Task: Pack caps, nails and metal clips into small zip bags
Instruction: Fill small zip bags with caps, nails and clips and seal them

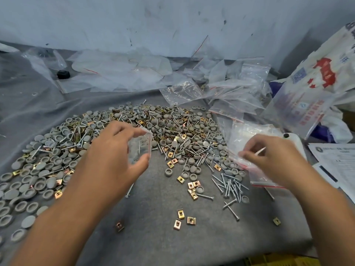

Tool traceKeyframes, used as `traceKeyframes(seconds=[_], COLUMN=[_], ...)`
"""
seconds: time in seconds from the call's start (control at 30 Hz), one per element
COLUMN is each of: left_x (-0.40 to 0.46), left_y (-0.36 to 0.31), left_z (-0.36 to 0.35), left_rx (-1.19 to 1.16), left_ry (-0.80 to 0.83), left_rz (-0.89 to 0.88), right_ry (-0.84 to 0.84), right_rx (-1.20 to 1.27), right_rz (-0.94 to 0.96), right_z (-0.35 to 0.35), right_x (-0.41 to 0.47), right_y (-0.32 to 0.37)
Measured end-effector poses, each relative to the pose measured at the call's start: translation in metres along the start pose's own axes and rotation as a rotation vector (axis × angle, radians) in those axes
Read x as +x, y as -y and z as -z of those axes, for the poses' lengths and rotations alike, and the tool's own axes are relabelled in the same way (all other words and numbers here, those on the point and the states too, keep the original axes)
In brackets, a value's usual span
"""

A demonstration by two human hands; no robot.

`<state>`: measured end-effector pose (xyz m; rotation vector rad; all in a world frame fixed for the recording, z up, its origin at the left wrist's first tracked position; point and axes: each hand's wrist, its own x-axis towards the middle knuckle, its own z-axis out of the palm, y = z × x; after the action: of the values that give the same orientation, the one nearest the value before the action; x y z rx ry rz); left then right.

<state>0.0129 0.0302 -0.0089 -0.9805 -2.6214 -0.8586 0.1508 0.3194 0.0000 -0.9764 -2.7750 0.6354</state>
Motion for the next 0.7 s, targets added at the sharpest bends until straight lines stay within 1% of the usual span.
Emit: traceKeyframes(seconds=[0.07, 0.1, 0.13, 0.17, 0.3, 0.43, 0.5, 0.57, 0.67, 0.7], left_x=[0.0, 0.0, 0.0, 0.0, -0.001, -0.001, -0.001, -0.001, -0.002, -0.002], left_y=[-0.001, 0.0, 0.0, 0.0, 0.0, 0.0, 0.0, -0.001, -0.004, -0.005], left_z=[-0.001, -0.001, -0.001, -0.001, -0.001, -0.003, -0.004, -0.005, -0.007, -0.008], left_rx=[0.004, 0.008, 0.011, 0.014, -0.002, -0.012, -0.009, -0.003, -0.003, -0.005], left_ry=[0.004, 0.007, 0.011, 0.012, 0.021, 0.028, 0.03, 0.03, 0.044, 0.048], left_rz=[0.0, 0.0, 0.001, 0.002, -0.001, -0.005, -0.006, -0.011, -0.014, -0.023], right_ry=[0.256, 0.324, 0.34, 0.326, 0.29, 0.266, 0.257, 0.23, 0.211, 0.181], right_rx=[-0.164, -0.275, -0.358, -0.39, -0.269, -0.222, -0.091, 0.137, 0.697, 0.843], right_rz=[-0.034, -0.052, -0.057, -0.057, -0.043, 0.012, 0.072, 0.172, 0.296, 0.332], right_z=[-0.017, -0.025, -0.031, -0.035, -0.036, -0.037, -0.035, -0.033, -0.034, -0.036], right_x=[-0.011, -0.015, -0.017, -0.018, -0.015, -0.009, -0.006, -0.004, -0.008, -0.011], right_y=[0.016, 0.021, 0.025, 0.028, 0.029, 0.02, 0.017, 0.02, 0.044, 0.056])
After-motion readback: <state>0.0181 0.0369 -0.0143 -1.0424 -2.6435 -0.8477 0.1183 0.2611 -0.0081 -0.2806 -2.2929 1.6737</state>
